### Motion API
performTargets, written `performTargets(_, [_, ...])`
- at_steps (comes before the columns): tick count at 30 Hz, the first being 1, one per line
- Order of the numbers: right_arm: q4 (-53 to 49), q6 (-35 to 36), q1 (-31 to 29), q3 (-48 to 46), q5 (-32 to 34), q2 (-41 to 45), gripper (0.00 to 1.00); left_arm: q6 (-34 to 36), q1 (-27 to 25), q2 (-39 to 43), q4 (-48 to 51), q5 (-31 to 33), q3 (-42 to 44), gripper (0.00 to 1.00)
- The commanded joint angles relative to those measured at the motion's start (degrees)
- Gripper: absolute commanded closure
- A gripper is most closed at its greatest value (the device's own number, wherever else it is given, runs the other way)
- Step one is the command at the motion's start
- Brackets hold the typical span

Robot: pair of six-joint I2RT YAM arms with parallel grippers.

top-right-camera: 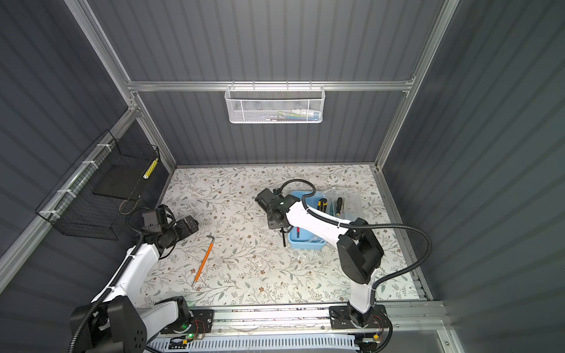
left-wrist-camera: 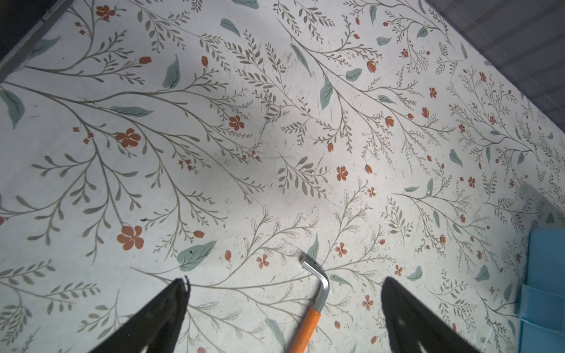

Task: Pack the tool kit
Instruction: 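Lift the black hex key and carry it into the blue box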

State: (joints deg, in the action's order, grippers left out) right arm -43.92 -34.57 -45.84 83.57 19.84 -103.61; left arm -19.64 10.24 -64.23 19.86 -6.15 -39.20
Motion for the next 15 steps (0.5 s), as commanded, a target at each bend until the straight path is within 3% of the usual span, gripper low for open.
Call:
performTargets(1, [0.19,-0.80,2.13,-2.61,3.45,3.33,1.00,-0.13,1.27,0.70,-0.52,-0.23,0.35,0.01])
performTargets(7, [2.23,1.32,6.11,-5.55,4.56,5.75,1.00,0.30,1.27,0.12,-1.73,-3.19,0.26,0.01])
performTargets(15, [4.78,4.95,9.90,-3.15,3.48,1.25,1.00,0.48,1.27,-0.19,-2.37,-6.00,0.46,0.00])
